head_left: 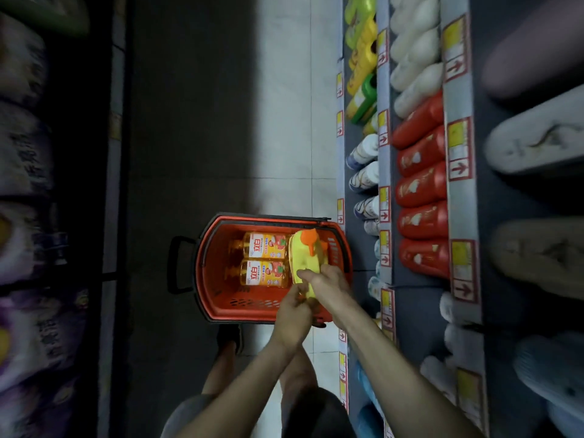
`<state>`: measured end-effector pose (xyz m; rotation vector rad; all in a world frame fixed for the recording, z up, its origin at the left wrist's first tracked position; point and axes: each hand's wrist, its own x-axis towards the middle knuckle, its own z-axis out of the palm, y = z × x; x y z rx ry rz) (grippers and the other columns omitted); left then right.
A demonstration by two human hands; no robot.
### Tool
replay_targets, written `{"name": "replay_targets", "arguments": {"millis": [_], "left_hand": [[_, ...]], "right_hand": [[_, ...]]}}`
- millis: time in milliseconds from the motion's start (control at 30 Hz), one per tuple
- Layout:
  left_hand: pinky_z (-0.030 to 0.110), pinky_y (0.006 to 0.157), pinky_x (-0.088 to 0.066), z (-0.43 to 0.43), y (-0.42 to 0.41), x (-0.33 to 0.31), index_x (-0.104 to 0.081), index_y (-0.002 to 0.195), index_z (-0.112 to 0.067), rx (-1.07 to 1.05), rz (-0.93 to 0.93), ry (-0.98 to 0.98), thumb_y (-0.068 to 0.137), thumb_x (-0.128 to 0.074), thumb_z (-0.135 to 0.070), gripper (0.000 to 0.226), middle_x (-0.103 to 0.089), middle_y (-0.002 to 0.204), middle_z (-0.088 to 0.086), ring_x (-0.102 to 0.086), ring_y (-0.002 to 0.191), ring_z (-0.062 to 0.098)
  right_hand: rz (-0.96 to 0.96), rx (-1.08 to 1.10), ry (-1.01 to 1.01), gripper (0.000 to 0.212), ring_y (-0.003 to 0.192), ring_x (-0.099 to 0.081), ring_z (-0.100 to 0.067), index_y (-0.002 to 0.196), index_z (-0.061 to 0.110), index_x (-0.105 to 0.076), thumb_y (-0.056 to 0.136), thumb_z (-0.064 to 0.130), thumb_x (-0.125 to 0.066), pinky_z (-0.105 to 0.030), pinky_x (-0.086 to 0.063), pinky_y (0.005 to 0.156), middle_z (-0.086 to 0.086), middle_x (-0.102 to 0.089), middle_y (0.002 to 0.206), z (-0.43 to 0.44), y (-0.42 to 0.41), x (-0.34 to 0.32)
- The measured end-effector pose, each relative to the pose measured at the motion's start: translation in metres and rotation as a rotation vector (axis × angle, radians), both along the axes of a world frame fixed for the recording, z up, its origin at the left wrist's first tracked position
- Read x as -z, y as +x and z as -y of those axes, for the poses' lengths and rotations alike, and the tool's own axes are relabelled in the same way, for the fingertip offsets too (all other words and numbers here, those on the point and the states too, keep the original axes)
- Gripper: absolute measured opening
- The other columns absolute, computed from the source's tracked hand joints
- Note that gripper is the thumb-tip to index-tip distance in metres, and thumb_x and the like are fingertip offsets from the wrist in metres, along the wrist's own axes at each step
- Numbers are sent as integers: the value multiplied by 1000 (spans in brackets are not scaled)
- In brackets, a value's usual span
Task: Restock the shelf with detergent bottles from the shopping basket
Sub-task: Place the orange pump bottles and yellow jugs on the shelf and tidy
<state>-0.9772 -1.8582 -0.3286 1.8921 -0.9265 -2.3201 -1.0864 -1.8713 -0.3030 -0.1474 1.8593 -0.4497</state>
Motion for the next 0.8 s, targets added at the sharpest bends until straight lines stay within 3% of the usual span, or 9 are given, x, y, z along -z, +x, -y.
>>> {"name": "replay_targets", "arguments": {"millis": [133,233,300,400,500,567,667,733,800], "left_hand": [[36,70,-66,20,20,-65,-60,127,-6,32,-112,37,99,-46,10,34,-73,112,31,-77,88,29],[29,62,-61,37,41,-109,-65,117,-4,109,-208,45,99,-52,5,24,-76,98,21,-79,77,22],[30,67,-60,48,56,-133,-71,109,-8,168,-231,26,91,-62,-4,21,-77,88,13,-77,77,21],[32,77,-54,68,81,-166,-77,110,-11,292,-285,-55,76,-67,-15,36,-76,91,16,-70,84,27],[27,71,-56,101,113,-193,-75,114,-5,328,-268,-192,94,-66,-3,22,-77,95,18,-70,83,24],[39,85,-60,126,134,-205,-76,110,-9,325,-249,-295,91,-74,-11,19,-79,101,19,-72,91,28],[55,104,-56,156,160,-228,-70,121,-16,357,-264,-461,74,-88,-31,53,-78,118,10,-74,110,23],[50,104,-57,169,168,-246,-64,133,-25,409,-336,-523,70,-97,-35,73,-70,134,7,-70,123,21],[44,106,-56,177,167,-271,-62,136,-29,522,-406,-600,72,-99,-28,74,-70,136,3,-67,127,20]], "right_hand": [[-78,-68,-50,22,87,-71,-23,92,17,-74,89,39,-72,-38,-55,79,-4,-76,91,5,11,-62],[-137,-133,-77,22,86,-72,-25,92,16,-74,90,37,-70,-38,-56,76,-5,-76,91,8,23,-104],[-201,-208,-107,23,84,-70,-25,88,14,-72,91,36,-70,-35,-53,72,-3,-73,89,11,30,-130],[-288,-329,-138,29,81,-67,-28,71,18,-61,91,37,-69,-34,-43,67,-3,-66,79,20,38,-173],[-346,-446,-199,32,84,-69,-36,69,21,-56,86,46,-66,-38,-44,65,-4,-61,74,26,48,-219],[-404,-537,-227,37,75,-67,-30,72,17,-59,84,52,-66,-37,-43,60,-1,-58,69,30,57,-252],[-504,-671,-269,41,56,-55,-12,68,14,-59,89,46,-72,-29,-35,50,3,-54,60,36,69,-308],[-555,-740,-301,45,55,-55,-13,65,12,-59,87,48,-75,-29,-33,49,-1,-55,60,41,74,-346],[-596,-789,-334,51,53,-53,-12,62,12,-58,85,55,-75,-32,-33,50,-3,-53,58,45,78,-382]]}}
